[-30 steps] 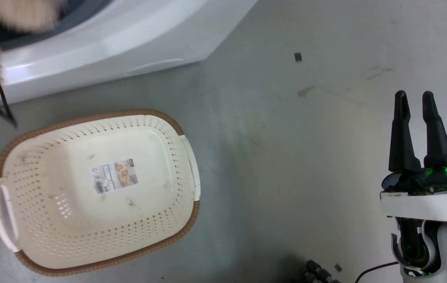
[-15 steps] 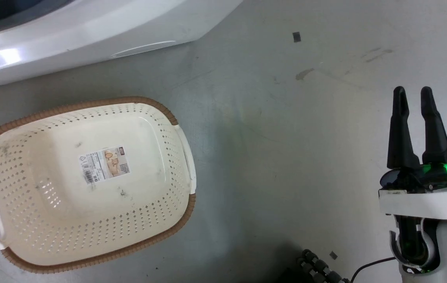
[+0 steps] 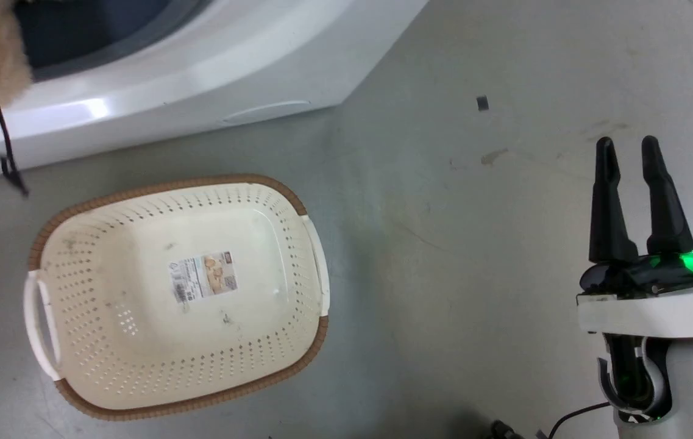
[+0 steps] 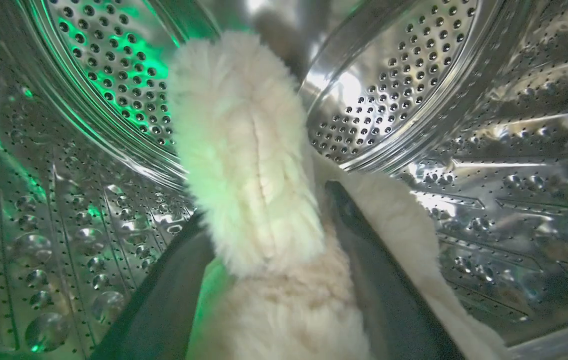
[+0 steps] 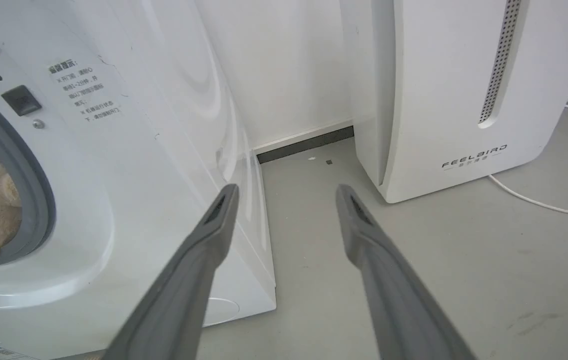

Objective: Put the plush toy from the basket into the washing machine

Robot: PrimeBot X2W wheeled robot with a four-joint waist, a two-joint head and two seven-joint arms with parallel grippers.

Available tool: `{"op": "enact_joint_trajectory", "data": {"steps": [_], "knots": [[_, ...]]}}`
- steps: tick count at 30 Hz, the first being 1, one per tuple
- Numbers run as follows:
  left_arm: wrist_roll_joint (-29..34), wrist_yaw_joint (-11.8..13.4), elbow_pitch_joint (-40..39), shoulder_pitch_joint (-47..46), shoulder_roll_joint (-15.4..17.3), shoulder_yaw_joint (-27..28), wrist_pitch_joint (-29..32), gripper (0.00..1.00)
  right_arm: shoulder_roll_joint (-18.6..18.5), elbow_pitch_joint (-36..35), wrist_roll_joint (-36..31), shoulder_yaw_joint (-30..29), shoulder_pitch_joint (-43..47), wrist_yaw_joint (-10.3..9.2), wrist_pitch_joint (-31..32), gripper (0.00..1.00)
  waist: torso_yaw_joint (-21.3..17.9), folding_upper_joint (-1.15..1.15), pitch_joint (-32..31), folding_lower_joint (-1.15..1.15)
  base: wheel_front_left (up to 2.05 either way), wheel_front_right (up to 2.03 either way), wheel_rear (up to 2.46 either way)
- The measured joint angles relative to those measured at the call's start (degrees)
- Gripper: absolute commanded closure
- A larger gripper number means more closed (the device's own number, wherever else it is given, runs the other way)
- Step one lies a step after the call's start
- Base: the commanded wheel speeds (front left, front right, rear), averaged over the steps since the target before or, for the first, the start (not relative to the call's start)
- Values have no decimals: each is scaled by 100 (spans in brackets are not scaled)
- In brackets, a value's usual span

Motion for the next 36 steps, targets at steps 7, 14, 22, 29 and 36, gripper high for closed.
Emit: {"op": "enact_joint_trajectory", "data": {"steps": [7,14,22,29,36], "knots": [[-140,-94,-42,664,-127,43,2,0,2,154,-183,89,119,0,0,0,182,0,-522,0,0,0,0],[-229,-163,-177,1247,-412,38,2,0,1,279,-253,60,276,0,0,0,390,0,-1016,-1,0,0,0],[-225,4,-1246,2496,-814,70,2,0,1,328,-375,1,475,0,0,0,684,0,-1584,-1,0,0,0],[-111,246,-2316,3750,-1192,144,2,0,1,377,-616,-78,749,0,0,0,1001,0,-2097,-1,0,0,0],[152,452,-3354,4913,-1485,88,1,0,0,413,-779,-254,1027,0,0,0,1405,0,-2604,-1,0,0,0]]}}
